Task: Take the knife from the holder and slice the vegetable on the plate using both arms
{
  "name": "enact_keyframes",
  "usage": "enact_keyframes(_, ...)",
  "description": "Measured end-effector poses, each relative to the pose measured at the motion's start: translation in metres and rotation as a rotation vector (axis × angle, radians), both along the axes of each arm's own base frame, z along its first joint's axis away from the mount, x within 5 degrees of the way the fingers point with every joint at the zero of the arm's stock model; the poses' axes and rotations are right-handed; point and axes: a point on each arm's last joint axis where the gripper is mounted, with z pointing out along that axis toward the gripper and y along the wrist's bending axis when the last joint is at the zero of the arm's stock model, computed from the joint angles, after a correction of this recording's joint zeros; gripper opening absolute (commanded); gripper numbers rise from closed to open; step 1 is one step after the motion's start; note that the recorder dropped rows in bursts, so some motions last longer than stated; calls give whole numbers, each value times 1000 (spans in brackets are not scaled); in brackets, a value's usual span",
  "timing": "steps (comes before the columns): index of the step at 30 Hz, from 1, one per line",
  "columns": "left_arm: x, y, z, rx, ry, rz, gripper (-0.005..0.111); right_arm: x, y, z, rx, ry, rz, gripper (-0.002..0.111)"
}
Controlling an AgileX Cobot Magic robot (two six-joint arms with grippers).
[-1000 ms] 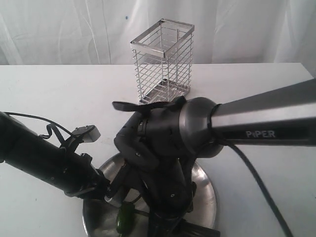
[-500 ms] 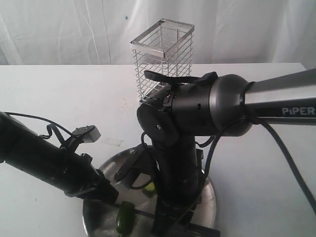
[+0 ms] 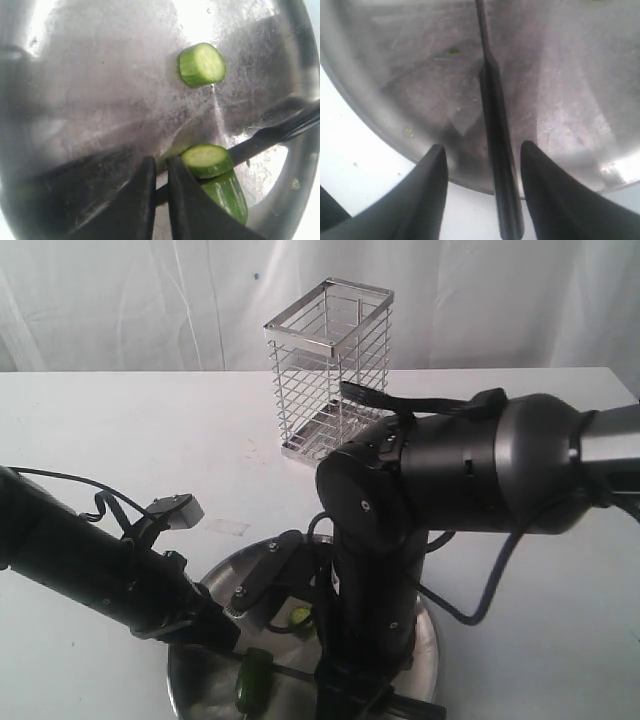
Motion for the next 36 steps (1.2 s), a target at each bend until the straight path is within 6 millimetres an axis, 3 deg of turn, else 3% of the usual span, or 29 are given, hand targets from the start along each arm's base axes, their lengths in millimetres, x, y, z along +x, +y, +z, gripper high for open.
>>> enact_keyframes(5, 0, 0, 0, 0, 0, 0, 16, -4, -4, 1, 33, -29, 32, 44)
enact_keyframes(16, 0, 0, 0, 2, -1, -3, 16, 10, -17, -1, 41, -49, 27, 44)
enact_keyframes(27, 0, 0, 0, 2, -1, -3, 16, 10, -17, -1, 54, -36, 30, 44)
enact_keyframes(36, 0, 0, 0, 2, -1, -3, 16, 5, -25, -14, 40, -25, 25, 40)
